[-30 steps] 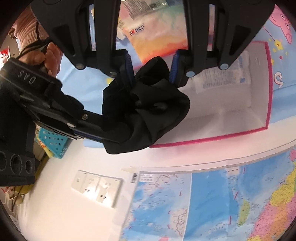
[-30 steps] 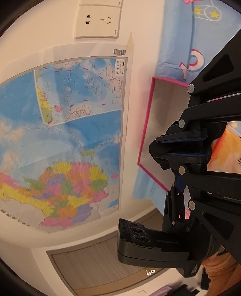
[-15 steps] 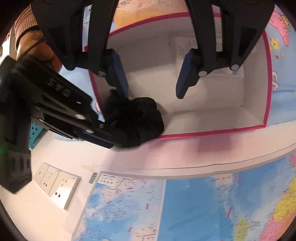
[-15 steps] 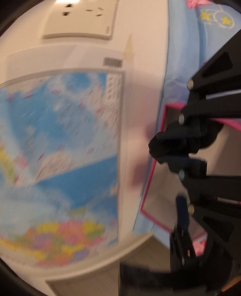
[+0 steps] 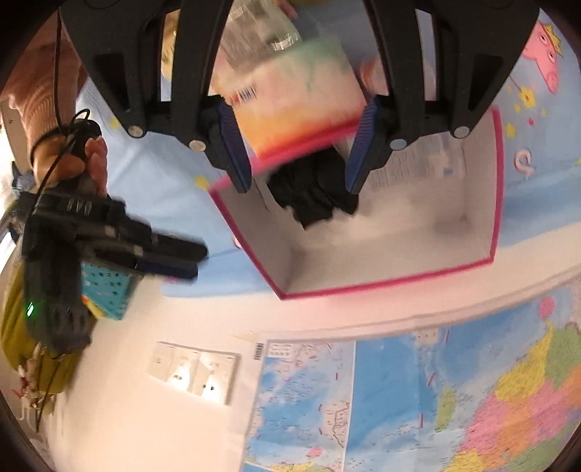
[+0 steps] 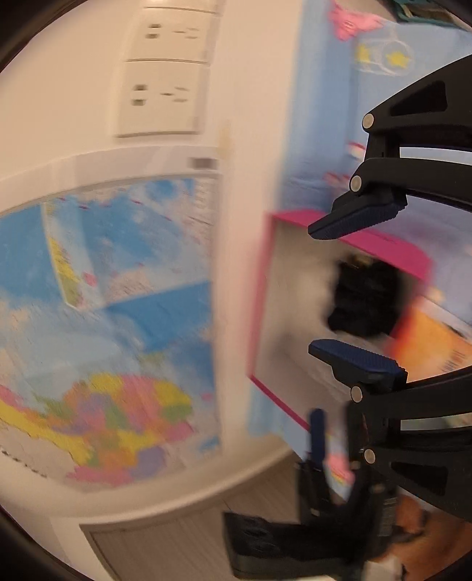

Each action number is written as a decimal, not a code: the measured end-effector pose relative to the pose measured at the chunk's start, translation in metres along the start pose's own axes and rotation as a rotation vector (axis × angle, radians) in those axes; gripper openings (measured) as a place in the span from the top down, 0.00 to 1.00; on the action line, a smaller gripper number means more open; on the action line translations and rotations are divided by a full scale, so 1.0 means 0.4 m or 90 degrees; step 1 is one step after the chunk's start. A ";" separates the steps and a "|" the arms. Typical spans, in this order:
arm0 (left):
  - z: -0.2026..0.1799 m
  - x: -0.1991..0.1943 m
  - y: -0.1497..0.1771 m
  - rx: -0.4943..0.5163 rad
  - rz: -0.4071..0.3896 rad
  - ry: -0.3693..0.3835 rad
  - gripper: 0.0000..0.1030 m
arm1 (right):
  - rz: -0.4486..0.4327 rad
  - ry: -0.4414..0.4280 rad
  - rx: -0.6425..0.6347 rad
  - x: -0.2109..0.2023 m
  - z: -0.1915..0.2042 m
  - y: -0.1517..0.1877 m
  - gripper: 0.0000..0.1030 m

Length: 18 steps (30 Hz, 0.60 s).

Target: Organize soft objects

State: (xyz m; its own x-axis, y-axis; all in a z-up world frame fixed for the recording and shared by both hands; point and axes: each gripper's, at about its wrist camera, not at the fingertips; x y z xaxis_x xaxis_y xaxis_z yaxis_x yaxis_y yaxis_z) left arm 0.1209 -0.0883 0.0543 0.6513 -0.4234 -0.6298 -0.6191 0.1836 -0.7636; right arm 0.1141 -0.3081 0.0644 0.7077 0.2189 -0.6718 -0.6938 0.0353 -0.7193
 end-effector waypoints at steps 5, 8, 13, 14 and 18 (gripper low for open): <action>0.007 -0.041 0.093 0.000 0.019 0.009 0.43 | 0.078 -0.035 0.037 -0.025 -0.002 0.135 0.43; 0.003 -0.032 0.148 -0.002 0.049 0.017 0.43 | 0.114 -0.045 0.068 -0.033 -0.019 0.207 0.43; -0.007 -0.025 0.228 -0.009 0.094 0.036 0.43 | 0.158 -0.059 0.119 -0.041 -0.035 0.300 0.43; -0.010 -0.019 0.243 -0.011 0.103 0.037 0.43 | 0.167 -0.066 0.130 -0.040 -0.037 0.321 0.43; -0.017 -0.005 0.284 -0.015 0.135 0.045 0.43 | 0.182 -0.090 0.158 -0.036 -0.034 0.354 0.43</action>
State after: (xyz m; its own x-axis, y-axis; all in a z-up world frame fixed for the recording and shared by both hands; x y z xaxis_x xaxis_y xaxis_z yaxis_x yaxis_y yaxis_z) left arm 0.0461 -0.0727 -0.0301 0.4735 -0.4396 -0.7633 -0.7496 0.2539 -0.6112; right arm 0.0076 -0.3196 -0.0301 0.4678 0.3848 -0.7957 -0.8837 0.1842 -0.4304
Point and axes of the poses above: each gripper's, at about its wrist camera, not at the fingertips, and x roughly the way its jaws point, z to its left, y to its underside, and after that the axes turned 5 degrees about -z, right-handed
